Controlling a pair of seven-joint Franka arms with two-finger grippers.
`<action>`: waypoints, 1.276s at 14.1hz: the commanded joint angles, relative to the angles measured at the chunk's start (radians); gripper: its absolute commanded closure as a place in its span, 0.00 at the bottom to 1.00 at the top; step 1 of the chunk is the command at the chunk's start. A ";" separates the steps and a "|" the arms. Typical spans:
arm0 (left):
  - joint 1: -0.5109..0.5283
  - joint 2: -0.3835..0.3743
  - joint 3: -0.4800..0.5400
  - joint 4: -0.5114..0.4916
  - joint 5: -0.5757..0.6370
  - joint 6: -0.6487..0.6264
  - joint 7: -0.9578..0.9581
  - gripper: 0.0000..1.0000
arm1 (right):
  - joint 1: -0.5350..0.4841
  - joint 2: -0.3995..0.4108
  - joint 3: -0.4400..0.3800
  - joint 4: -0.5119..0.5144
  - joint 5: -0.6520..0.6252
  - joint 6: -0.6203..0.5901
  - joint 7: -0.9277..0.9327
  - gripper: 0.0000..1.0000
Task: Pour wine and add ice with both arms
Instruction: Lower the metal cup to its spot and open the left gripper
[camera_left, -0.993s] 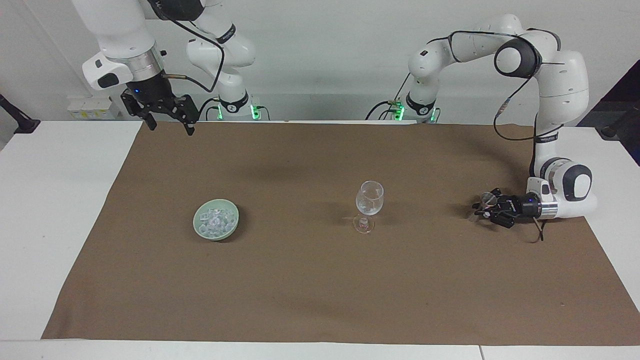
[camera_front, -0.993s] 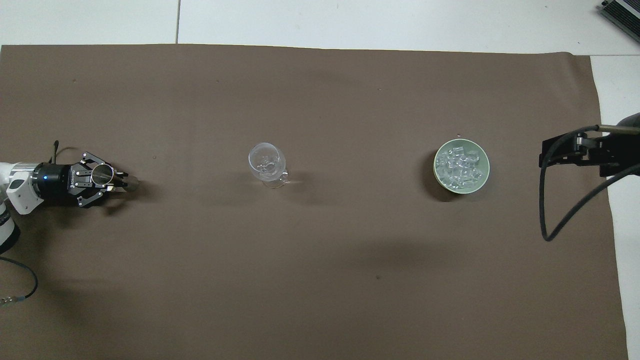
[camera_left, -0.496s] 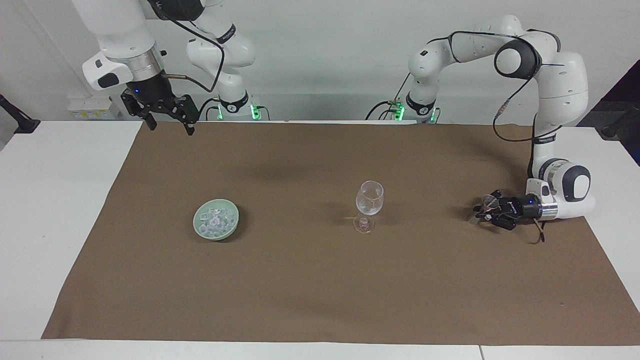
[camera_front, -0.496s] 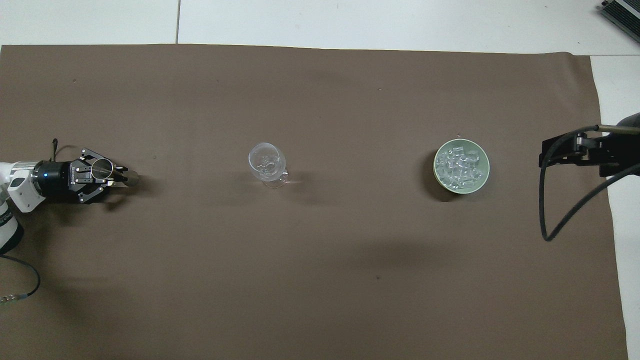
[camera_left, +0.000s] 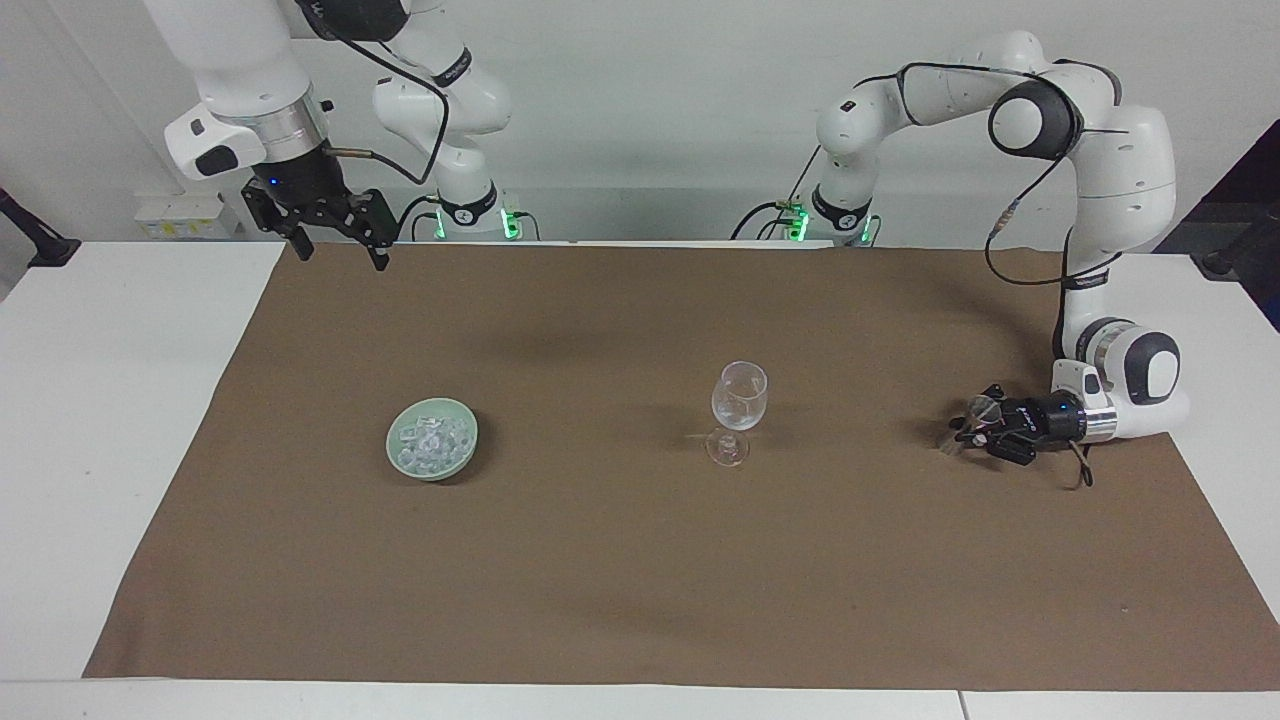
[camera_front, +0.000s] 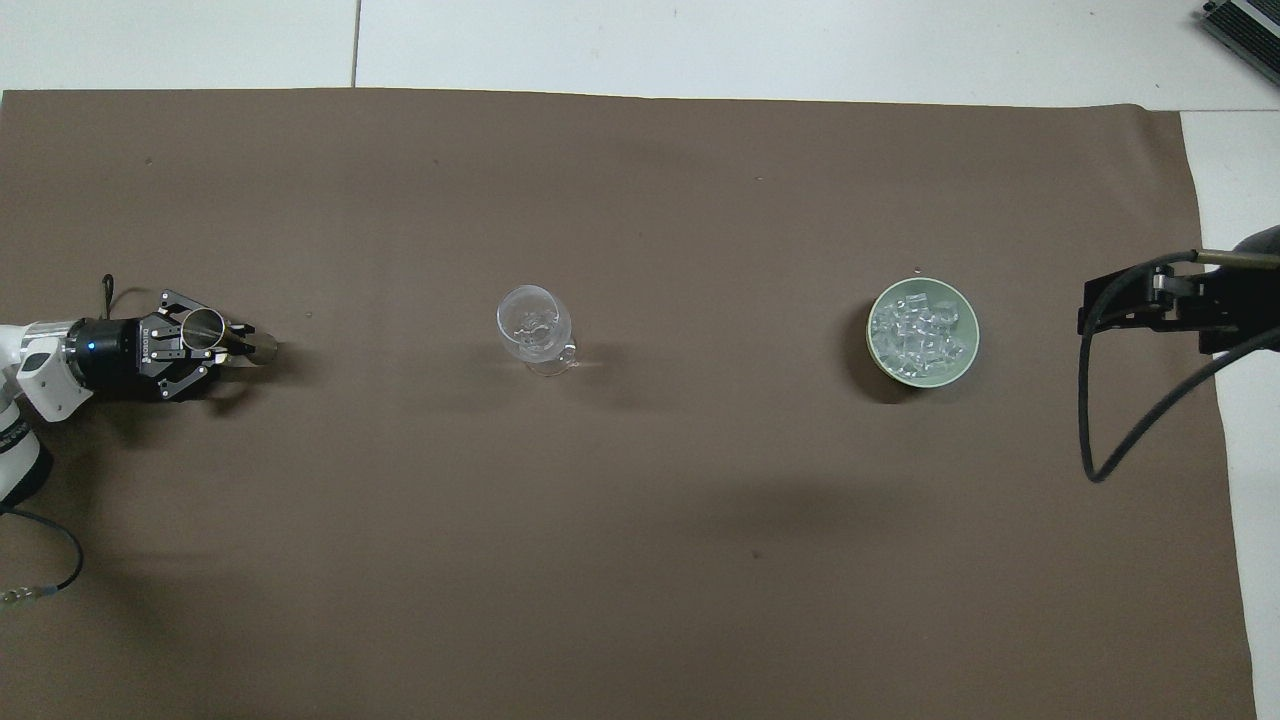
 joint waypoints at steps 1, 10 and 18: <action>0.009 0.007 -0.015 0.008 -0.023 0.023 -0.002 1.00 | -0.008 -0.005 -0.002 0.000 0.017 -0.007 -0.019 0.00; 0.009 0.002 -0.024 0.011 -0.063 0.081 -0.014 1.00 | -0.008 -0.003 -0.002 0.000 0.017 -0.007 -0.019 0.00; 0.007 -0.001 -0.025 0.009 -0.064 0.093 -0.014 0.74 | -0.008 -0.005 -0.002 0.000 0.017 -0.007 -0.019 0.00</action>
